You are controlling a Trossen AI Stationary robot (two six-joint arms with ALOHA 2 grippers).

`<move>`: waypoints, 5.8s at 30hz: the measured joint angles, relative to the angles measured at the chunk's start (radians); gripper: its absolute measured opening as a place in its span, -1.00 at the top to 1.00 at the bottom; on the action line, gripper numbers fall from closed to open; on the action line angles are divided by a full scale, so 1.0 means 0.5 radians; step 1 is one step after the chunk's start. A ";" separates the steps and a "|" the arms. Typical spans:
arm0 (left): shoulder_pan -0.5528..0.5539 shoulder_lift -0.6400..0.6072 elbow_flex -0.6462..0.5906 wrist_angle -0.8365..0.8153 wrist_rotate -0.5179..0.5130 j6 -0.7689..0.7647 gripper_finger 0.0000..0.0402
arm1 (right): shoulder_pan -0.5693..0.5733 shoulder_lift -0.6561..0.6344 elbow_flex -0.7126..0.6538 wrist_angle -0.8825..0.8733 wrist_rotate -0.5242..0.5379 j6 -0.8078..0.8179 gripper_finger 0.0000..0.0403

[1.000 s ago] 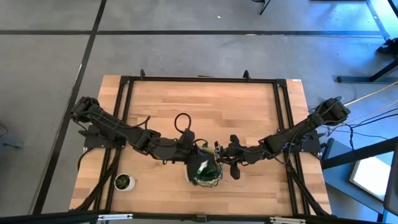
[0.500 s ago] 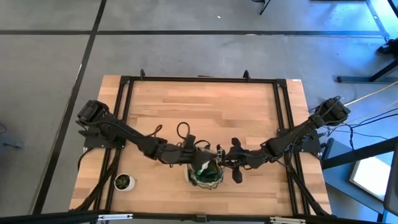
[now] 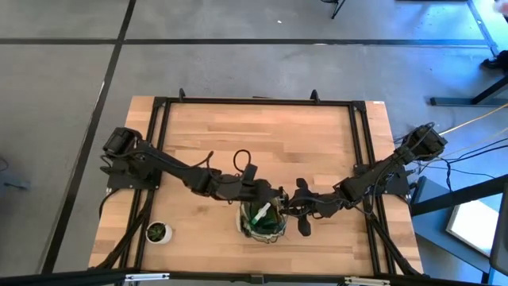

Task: Pick & Place Garden tools in Gardening bag
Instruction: Put the brown hand rake into the gardening bag, then adjust the gardening bag

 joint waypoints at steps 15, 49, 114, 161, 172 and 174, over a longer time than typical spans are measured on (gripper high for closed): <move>-0.083 0.252 0.257 -0.206 -0.162 -0.469 0.99 | 0.014 0.000 -0.001 0.007 -0.002 0.000 0.69; -0.085 0.254 0.251 -0.471 -0.003 -0.472 0.99 | 0.016 -0.003 0.138 0.048 -0.053 -0.083 -0.22; -0.062 0.140 0.252 -0.302 -0.410 0.128 0.99 | 0.423 -0.526 0.158 -1.425 0.309 0.946 -0.37; -0.713 -0.007 0.241 -1.779 -0.326 0.811 1.00 | 0.129 -0.556 0.474 -1.456 -0.651 0.044 -0.37; -0.717 -0.005 0.229 -1.987 -0.400 0.716 0.99 | 0.101 -0.555 0.474 -1.541 -0.556 0.020 -0.37; -0.708 -0.005 0.229 -1.997 -0.372 0.719 1.00 | 0.071 -0.555 0.474 -1.544 -0.591 0.003 -0.37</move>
